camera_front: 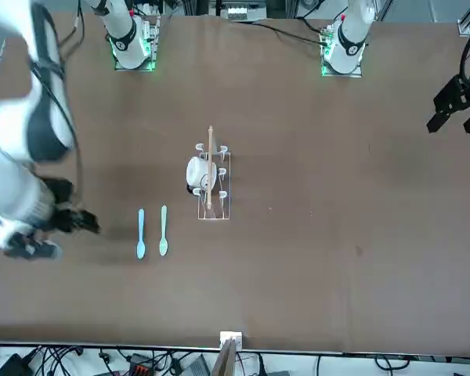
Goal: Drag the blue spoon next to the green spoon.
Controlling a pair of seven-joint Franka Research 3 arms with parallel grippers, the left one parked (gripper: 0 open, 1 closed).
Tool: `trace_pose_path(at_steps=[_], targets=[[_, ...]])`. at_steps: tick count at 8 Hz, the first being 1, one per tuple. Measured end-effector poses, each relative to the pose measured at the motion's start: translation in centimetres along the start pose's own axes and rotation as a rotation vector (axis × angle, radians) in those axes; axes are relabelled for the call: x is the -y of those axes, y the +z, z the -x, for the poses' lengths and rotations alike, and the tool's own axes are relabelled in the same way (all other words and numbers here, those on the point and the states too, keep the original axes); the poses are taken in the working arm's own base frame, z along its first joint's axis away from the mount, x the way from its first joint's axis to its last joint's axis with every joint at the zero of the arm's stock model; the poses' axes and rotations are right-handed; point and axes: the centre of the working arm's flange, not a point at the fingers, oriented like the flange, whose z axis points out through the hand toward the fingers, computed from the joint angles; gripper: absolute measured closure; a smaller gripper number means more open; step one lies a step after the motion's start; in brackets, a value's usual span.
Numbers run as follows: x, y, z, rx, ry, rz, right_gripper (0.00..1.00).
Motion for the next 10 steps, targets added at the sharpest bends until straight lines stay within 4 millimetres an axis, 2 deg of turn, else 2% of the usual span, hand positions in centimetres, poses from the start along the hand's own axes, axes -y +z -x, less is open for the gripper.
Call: trace_pose_path(at_steps=[3,5,6,8,9,10], targets=[[-7.3,-10.3,5.7,0.081,0.116,0.031,0.0],[-7.5,-14.6,8.2,0.053,0.118,0.044,0.0],[-7.4,-14.9,9.2,0.051,0.115,0.046,0.0],[-6.7,-11.4,10.4,0.039,0.097,0.036,0.0],[-6.6,-10.2,11.0,0.053,0.095,0.032,0.0],[-6.9,-10.1,11.5,0.058,0.099,0.03,0.0]])
